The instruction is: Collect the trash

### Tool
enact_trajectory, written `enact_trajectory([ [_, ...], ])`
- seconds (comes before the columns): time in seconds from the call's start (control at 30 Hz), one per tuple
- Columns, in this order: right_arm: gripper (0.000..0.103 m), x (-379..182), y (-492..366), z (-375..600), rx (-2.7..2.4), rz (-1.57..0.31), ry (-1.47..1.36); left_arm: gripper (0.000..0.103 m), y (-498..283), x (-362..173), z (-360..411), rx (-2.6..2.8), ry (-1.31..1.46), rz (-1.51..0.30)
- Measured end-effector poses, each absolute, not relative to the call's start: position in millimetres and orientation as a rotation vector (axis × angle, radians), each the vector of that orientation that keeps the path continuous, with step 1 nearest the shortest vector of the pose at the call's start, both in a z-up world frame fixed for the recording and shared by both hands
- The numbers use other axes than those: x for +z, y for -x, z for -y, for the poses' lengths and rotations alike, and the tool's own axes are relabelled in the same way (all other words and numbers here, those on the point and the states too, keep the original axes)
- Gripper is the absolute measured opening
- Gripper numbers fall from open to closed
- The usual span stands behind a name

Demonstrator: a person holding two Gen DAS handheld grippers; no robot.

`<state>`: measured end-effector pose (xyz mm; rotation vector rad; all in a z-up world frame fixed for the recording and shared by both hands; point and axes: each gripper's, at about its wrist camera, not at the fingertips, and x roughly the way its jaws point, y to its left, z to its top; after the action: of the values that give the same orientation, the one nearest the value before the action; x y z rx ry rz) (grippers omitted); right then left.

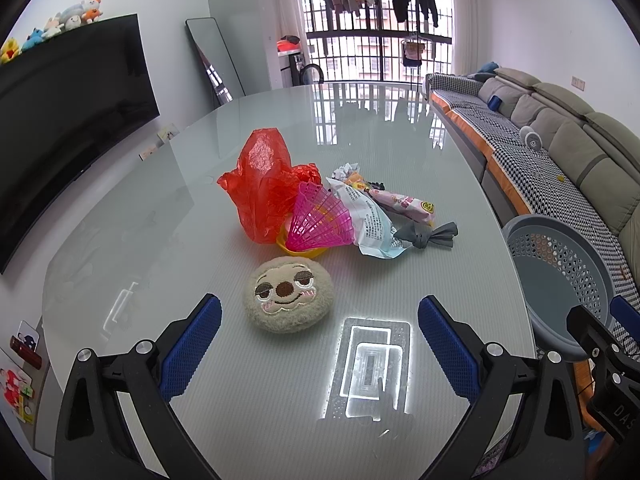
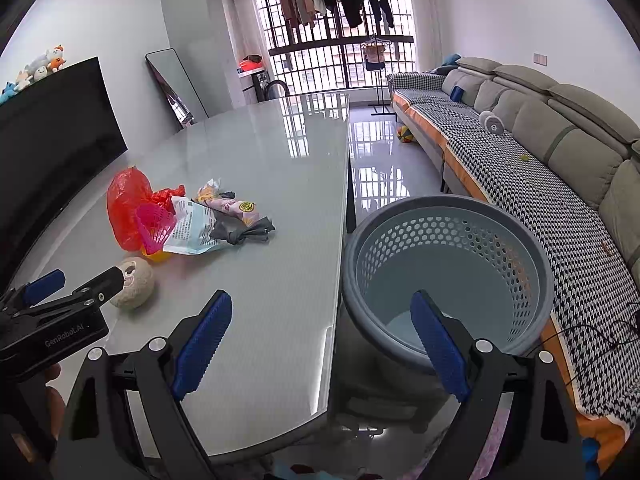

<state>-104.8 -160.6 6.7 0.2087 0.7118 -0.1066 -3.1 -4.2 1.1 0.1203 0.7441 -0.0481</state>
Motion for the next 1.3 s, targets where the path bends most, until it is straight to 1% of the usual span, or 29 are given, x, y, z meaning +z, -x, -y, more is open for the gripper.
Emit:
enact_trajectory([
  [0.87, 0.087, 4.2, 103.4, 157.4, -0.101, -0.718, -0.206, 0.097, 1.2, -1.1, 1.2, -0.048, -0.116, -0.755],
  [1.07, 0.087, -0.3, 96.7, 152.8, -0.078, -0.728, -0.201, 0.097, -1.4, -8.8, -11.1, -0.016, -0.099, -0.776],
  [1.3, 0.087, -10.1, 84.5, 142.5, -0.039, -0.753, -0.195, 0.097, -3.6, -21.5, -45.5, 0.068, -0.084, -0.809],
])
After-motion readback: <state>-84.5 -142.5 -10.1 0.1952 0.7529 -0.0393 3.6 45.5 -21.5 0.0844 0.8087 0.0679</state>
